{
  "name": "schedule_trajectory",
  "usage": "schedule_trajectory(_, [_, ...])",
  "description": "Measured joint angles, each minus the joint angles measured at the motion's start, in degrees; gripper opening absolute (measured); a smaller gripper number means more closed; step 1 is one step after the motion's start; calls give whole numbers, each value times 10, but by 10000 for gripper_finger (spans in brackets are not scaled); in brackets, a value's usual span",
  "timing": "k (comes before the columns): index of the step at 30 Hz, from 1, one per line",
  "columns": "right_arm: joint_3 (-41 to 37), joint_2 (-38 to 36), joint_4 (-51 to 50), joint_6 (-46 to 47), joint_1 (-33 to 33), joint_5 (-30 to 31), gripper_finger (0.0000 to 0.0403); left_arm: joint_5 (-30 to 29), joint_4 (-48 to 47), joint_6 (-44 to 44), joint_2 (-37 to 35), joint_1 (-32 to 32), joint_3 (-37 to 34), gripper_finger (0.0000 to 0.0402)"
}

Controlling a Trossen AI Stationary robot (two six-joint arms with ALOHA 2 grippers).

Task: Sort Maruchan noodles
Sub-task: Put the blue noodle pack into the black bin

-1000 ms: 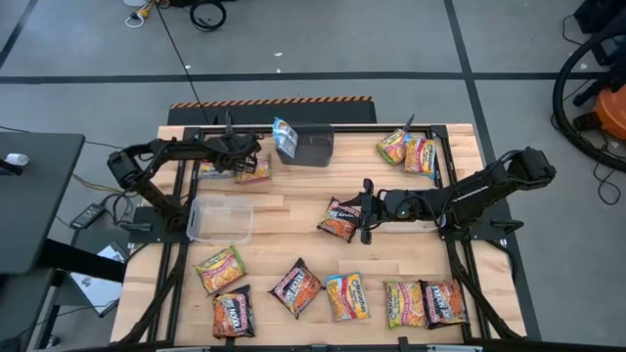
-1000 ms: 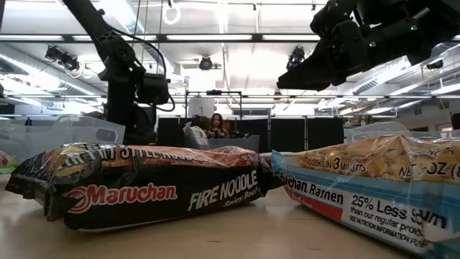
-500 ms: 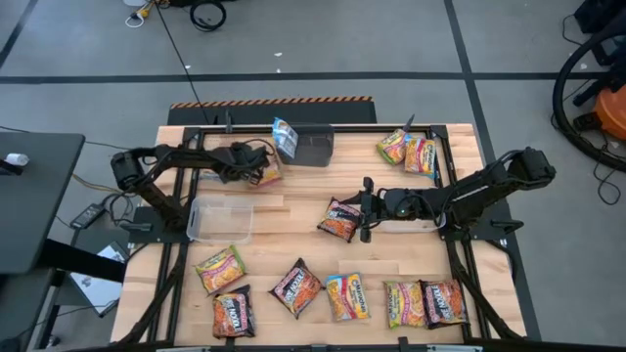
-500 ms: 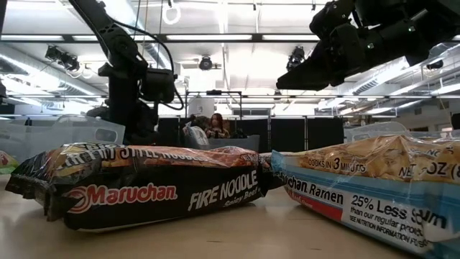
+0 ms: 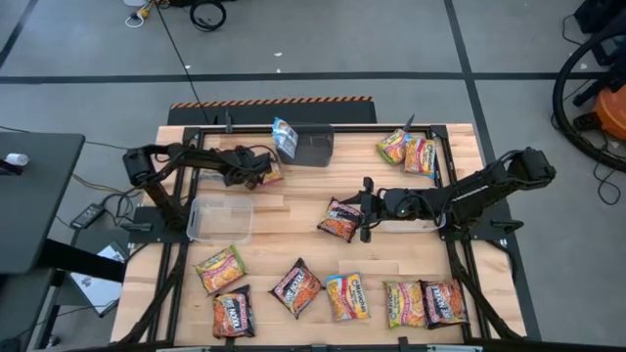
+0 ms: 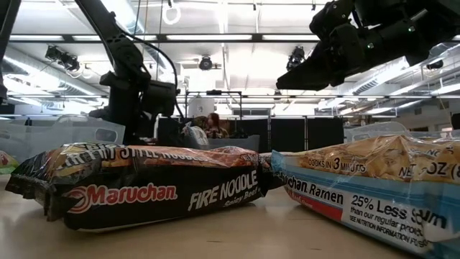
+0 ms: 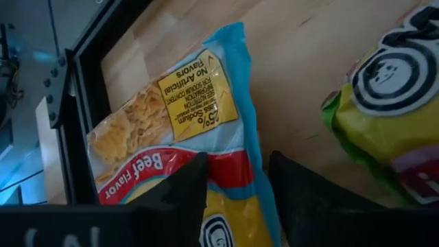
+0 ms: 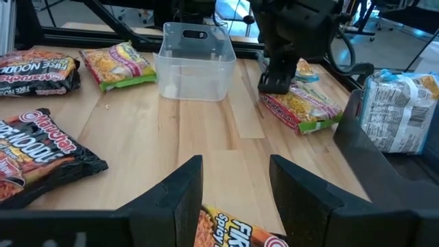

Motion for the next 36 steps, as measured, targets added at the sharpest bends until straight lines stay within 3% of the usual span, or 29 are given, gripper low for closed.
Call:
schedule_trajectory(7, [0, 0, 0, -4, 0, 1, 174, -1, -6, -4, 0, 0, 2, 82])
schedule_trajectory(12, [0, 0, 5, -4, 0, 1, 174, 36, -88, -10, -6, 0, 55, 12])
schedule_trajectory(18, [0, 0, 7, -6, 0, 4, 174, 30, -187, -12, -56, -1, 158, 9])
schedule_trajectory(25, [0, 0, 5, 5, 11, 3, 174, 72, -219, -11, -143, -2, 272, 7])
schedule_trajectory(29, [0, -4, 0, 35, 19, -2, 174, 111, -193, -19, -194, -1, 318, 7])
schedule_trajectory(36, [0, -58, -37, 68, 20, -13, 174, 232, 27, -18, -218, -31, 320, 6])
